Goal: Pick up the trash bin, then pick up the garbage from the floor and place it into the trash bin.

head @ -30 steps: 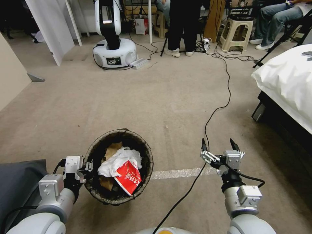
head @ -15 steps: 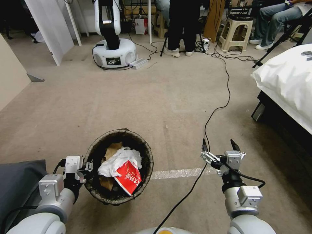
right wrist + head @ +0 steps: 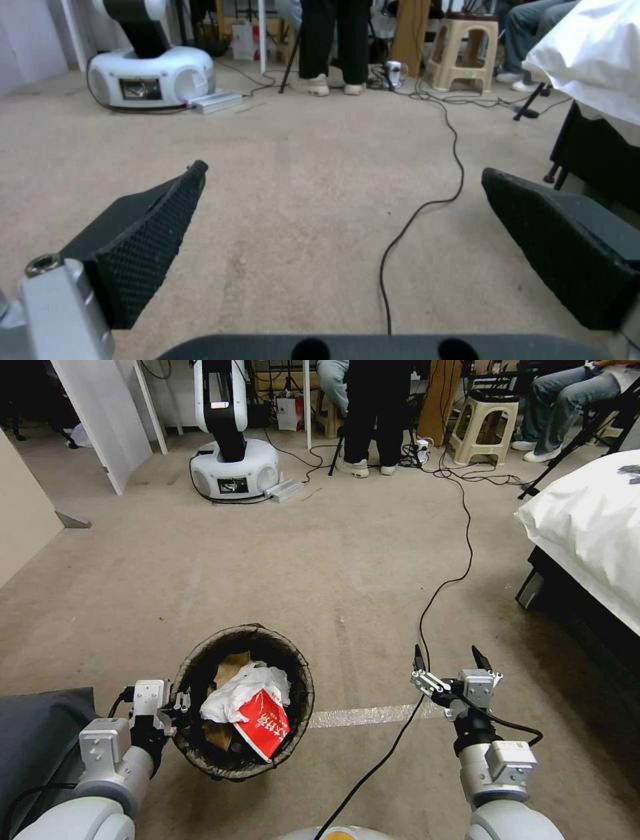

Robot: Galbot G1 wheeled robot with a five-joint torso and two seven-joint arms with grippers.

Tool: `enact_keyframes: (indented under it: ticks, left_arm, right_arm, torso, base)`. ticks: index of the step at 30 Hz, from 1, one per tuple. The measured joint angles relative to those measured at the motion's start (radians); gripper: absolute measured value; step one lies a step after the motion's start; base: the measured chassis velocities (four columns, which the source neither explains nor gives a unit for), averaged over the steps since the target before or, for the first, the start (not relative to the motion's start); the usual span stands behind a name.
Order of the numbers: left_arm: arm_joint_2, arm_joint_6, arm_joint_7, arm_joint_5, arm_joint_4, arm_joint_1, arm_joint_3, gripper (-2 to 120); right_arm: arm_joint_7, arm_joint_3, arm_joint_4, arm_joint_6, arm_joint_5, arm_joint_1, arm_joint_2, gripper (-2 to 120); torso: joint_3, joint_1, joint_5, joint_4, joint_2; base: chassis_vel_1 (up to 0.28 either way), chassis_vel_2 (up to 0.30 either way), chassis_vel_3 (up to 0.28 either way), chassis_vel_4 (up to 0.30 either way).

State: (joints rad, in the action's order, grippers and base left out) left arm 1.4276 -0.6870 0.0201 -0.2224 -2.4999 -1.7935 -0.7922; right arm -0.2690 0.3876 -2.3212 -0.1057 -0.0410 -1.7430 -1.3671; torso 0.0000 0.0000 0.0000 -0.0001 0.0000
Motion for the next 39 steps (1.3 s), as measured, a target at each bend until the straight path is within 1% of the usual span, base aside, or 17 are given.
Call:
enact_keyframes:
  ticks: [39]
  left_arm:
    - [0.003,0.004,0.000,0.005,0.000,-0.002,0.000,1]
  right_arm:
    - [0.000,-0.009,0.007,-0.004,0.003,0.004,-0.004,100]
  torso:
    - [0.000,0.000,0.0000,0.0000,0.000]
  base:
    - [0.000,0.000,0.000,0.000]
